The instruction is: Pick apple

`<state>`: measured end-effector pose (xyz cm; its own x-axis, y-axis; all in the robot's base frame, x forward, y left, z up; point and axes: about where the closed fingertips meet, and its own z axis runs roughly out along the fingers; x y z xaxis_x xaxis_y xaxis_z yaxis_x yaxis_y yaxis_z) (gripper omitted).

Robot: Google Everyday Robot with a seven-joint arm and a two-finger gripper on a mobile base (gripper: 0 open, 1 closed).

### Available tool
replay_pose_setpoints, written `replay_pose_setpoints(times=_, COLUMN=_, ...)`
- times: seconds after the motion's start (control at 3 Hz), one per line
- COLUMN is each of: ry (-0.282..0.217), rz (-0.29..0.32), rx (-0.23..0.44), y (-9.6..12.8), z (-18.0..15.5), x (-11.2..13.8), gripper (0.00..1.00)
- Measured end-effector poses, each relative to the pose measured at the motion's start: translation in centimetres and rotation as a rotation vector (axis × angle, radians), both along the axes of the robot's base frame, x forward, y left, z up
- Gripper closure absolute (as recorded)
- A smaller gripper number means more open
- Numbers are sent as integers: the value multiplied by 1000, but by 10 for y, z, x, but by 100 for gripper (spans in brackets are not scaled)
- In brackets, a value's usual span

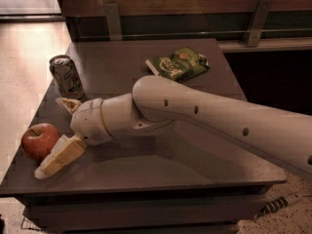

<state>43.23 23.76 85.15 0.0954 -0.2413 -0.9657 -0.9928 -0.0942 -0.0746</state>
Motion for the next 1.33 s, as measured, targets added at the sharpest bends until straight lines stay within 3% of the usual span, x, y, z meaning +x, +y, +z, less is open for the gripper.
replay_pose_setpoints(times=0.33, ry=-22, rz=28, rx=-12, y=7, z=-3, x=-10, gripper=34)
replay_pose_setpoints(times=0.67, ry=-22, rz=30, rx=-12, y=8, z=-2, x=-11, gripper=57)
replay_pose_setpoints(times=1.0, ry=-23, rz=34, rx=-12, y=10, z=-1, x=-13, gripper=87)
replay_pose_setpoints(times=1.33, ry=-24, rz=37, rx=-12, y=11, z=-1, x=-14, gripper=100)
